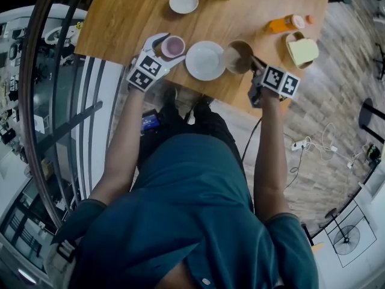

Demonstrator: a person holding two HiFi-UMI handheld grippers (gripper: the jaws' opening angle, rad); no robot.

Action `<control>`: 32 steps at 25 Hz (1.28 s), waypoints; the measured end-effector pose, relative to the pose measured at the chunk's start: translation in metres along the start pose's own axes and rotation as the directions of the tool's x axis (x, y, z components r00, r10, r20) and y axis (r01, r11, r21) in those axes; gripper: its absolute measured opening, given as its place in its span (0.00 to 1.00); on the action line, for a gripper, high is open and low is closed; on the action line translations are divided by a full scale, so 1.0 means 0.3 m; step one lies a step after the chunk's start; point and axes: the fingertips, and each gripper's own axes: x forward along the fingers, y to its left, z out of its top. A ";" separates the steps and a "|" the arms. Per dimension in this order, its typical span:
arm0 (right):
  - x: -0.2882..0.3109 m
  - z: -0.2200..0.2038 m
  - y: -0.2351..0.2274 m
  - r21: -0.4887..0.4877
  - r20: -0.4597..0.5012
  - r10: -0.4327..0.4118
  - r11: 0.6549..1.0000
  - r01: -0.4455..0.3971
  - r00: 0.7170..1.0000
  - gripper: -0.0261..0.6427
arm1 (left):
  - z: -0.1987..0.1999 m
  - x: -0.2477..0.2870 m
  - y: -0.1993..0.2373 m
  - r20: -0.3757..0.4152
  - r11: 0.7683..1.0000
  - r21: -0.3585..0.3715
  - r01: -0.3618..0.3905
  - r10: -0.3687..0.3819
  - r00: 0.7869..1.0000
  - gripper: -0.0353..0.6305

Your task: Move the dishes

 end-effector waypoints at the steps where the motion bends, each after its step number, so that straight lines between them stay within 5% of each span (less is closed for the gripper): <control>1: -0.006 0.004 -0.015 0.007 0.005 -0.007 1.000 0.007 1.000 0.08 | -0.007 0.002 0.003 -0.003 1.000 -0.001 0.000 0.000 1.000 0.59; 32: -0.078 -0.033 -0.381 0.169 0.030 -0.221 0.962 0.212 0.975 0.08 | -0.026 0.009 0.002 0.018 0.998 0.006 0.069 -0.069 0.997 0.64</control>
